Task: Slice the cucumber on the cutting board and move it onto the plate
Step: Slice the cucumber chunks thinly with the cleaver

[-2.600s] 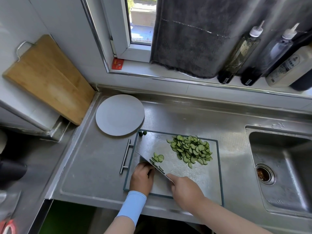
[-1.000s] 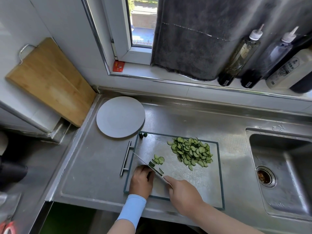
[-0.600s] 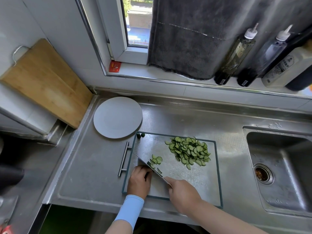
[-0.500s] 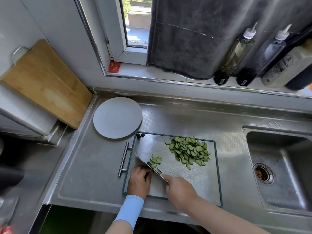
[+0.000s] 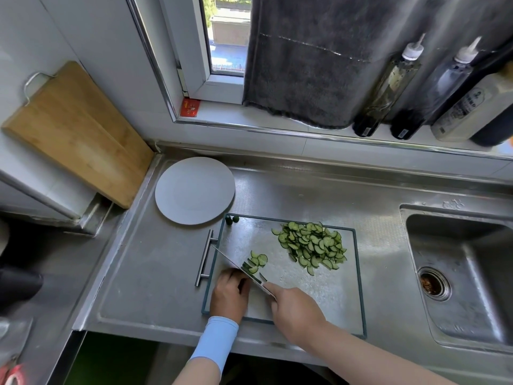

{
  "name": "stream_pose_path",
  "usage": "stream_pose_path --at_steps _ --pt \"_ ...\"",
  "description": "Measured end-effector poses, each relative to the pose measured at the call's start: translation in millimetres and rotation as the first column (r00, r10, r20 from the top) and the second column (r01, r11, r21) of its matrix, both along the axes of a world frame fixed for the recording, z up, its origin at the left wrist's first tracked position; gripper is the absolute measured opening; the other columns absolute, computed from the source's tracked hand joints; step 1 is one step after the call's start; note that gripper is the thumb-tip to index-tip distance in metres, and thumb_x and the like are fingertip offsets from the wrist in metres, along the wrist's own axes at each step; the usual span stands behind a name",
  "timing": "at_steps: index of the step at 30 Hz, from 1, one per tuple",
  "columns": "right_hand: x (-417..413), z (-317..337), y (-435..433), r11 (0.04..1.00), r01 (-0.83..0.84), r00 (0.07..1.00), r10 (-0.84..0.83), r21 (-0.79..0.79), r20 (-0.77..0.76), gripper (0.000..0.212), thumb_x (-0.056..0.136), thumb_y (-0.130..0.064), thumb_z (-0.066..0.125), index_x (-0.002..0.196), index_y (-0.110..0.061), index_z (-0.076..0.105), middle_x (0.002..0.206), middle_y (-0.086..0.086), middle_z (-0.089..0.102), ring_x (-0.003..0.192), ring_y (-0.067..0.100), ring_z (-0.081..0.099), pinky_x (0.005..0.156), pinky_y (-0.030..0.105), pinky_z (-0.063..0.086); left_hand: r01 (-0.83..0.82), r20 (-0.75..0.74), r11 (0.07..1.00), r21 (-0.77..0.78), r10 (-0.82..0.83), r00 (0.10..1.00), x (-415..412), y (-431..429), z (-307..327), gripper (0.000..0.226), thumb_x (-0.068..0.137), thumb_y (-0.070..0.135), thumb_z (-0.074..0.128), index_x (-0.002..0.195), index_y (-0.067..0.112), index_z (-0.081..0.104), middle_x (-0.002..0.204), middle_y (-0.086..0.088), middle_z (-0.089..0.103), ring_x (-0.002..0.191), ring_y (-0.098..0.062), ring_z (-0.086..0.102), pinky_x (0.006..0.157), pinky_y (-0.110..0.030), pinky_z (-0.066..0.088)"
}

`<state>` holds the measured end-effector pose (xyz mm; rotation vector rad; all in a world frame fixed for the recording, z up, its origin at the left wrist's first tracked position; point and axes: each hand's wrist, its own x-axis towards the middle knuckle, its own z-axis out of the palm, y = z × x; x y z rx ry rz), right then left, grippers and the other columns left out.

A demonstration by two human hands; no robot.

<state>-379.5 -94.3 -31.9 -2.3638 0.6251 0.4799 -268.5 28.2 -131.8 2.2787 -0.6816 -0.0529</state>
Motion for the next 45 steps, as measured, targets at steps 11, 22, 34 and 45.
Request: stream_pose_path --at_steps 11,22,34,45 --pt "-11 -2 -6 1.000 0.014 1.000 -0.014 0.022 -0.004 0.032 0.100 -0.019 0.038 0.123 -0.025 0.058 0.065 -0.010 0.044 0.064 0.018 0.044 0.056 0.028 0.038 0.028 0.016 0.999 -0.023 -0.028 0.999 0 0 1 0.024 0.066 -0.004 0.081 0.082 0.011 0.072 0.085 -0.006 0.066 0.084 -0.017 0.054 0.076 -0.020 0.042" --pt "10 -1 -2 1.000 0.001 0.996 0.001 0.025 -0.088 0.051 0.100 -0.018 0.037 0.146 -0.036 0.047 0.094 0.003 0.069 0.086 0.023 0.061 0.070 0.029 0.045 0.094 0.063 0.994 -0.055 -0.090 0.994 -5 9 -3 0.026 0.071 -0.006 0.078 0.090 0.011 0.074 0.090 -0.005 0.065 0.092 -0.015 0.054 0.086 -0.012 0.038" --pt "-23 3 10 0.999 0.000 1.000 0.000 -0.051 -0.006 0.028 0.097 -0.020 0.038 0.118 -0.032 0.051 0.079 -0.001 0.057 0.073 0.027 0.051 0.062 0.035 0.039 0.013 0.090 0.994 -0.106 -0.003 0.996 -6 9 -11 0.013 0.079 0.008 0.064 0.089 0.009 0.073 0.092 -0.008 0.067 0.088 -0.017 0.055 0.078 -0.022 0.045" --pt "-22 -5 -7 0.999 -0.020 0.999 0.021 0.033 -0.036 0.029 0.099 -0.018 0.036 0.115 -0.031 0.056 0.079 -0.001 0.061 0.074 0.025 0.056 0.064 0.036 0.046 0.023 0.082 0.994 -0.104 -0.014 0.997 -8 8 -7 0.021 0.086 0.024 0.056 0.086 0.012 0.073 0.091 -0.002 0.067 0.085 -0.015 0.059 0.078 -0.017 0.044"
